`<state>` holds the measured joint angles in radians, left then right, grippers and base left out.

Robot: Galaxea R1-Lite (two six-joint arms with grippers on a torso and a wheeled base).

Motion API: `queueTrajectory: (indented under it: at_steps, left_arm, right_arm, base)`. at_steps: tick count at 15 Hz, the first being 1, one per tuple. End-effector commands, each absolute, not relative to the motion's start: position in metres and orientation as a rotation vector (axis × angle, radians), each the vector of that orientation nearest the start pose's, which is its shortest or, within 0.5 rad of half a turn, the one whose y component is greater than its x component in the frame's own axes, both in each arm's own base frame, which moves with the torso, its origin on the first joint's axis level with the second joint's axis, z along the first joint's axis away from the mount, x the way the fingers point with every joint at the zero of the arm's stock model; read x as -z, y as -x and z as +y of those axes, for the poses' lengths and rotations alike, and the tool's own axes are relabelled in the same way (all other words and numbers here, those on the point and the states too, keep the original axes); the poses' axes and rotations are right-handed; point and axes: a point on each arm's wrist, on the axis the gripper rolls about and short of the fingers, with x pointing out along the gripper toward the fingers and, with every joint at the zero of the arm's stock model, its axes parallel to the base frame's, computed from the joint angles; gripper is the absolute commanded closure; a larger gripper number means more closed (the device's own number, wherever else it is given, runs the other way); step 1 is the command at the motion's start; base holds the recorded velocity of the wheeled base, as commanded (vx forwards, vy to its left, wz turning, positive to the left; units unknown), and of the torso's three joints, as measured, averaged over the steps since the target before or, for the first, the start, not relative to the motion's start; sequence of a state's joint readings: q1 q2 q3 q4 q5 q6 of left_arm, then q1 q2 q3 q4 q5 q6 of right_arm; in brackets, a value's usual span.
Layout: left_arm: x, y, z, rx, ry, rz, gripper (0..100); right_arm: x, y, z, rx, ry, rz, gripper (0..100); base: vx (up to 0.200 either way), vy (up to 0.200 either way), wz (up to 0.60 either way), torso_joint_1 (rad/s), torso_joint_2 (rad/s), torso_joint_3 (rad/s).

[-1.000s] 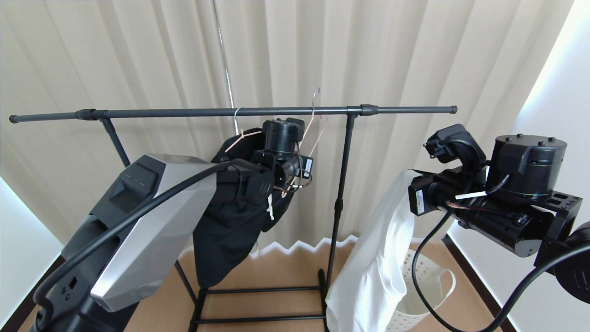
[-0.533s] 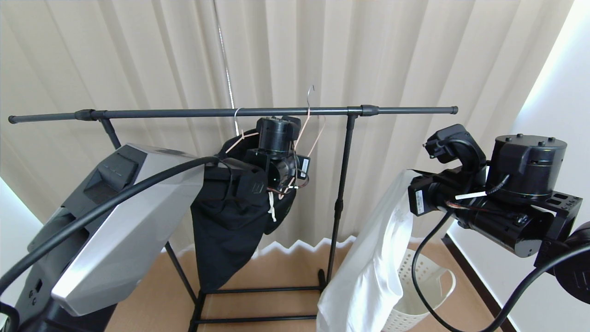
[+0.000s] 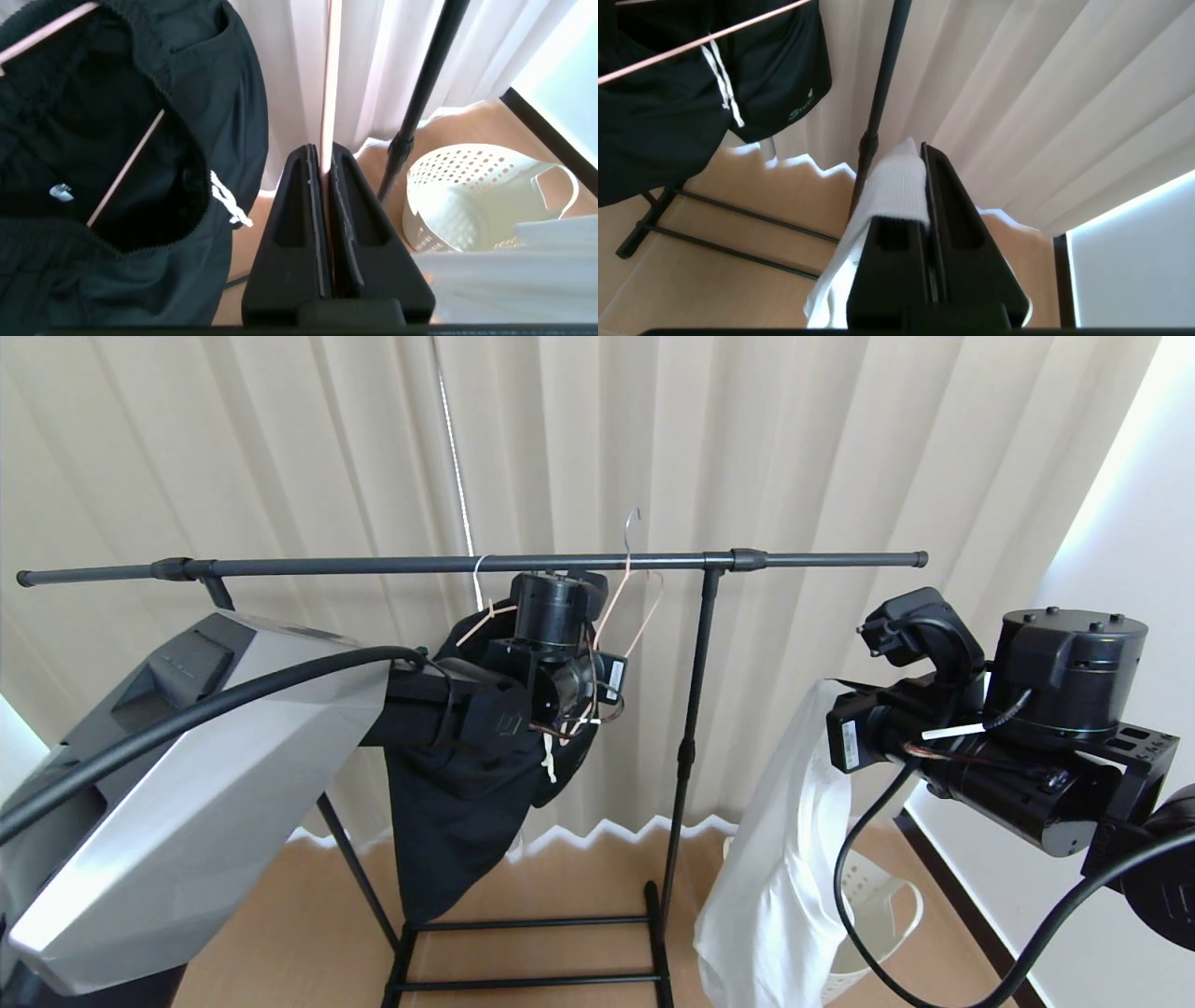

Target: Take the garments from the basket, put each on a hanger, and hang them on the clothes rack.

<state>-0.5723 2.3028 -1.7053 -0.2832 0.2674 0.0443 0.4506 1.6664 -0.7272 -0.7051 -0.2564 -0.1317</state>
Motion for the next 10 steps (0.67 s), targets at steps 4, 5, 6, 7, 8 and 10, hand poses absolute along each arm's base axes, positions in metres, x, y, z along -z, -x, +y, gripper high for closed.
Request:
queueTrajectory:
  at_steps: [4,5,6,7,8,10]
  left_arm:
    - [-0.164,-0.392,-0.248,0.312,-0.164,0.257,100]
    - [-0.164,-0.387,-0.247,0.317,-0.165,0.258,100]
    - [-0.166,-0.384,-0.246,0.318,-0.166,0.258,100]
    - [-0.167,-0.381,-0.244,0.318,-0.165,0.257,100]
    - [-0.167,-0.378,-0.242,0.318,-0.164,0.258,100]
    - [-0.168,-0.368,-0.236,0.318,-0.164,0.263,100]
  right_arm:
    - [-0.181,-0.264,0.121,-0.208,0.210,0.200,100]
    - [-0.181,-0.264,0.121,-0.208,0.211,0.199,100]
    - [-0.181,-0.264,0.121,-0.208,0.209,0.199,100]
    - [-0.181,-0.264,0.121,-0.208,0.210,0.200,100]
    - [-0.181,-0.264,0.121,-0.208,0.210,0.200,100]
    - [-0.180,-0.265,0.122,-0.208,0.211,0.203,100]
  base:
    - [0.000,0.000,0.00,0.000,0.00,0.000]
    - [0.000,0.000,0.00,0.000,0.00,0.000]
    - [0.000,0.000,0.00,0.000,0.00,0.000]
    - [0.000,0.000,0.00,0.000,0.00,0.000]
    - [0.000,0.000,0.00,0.000,0.00,0.000]
    - [0.000,0.000,0.00,0.000,0.00,0.000]
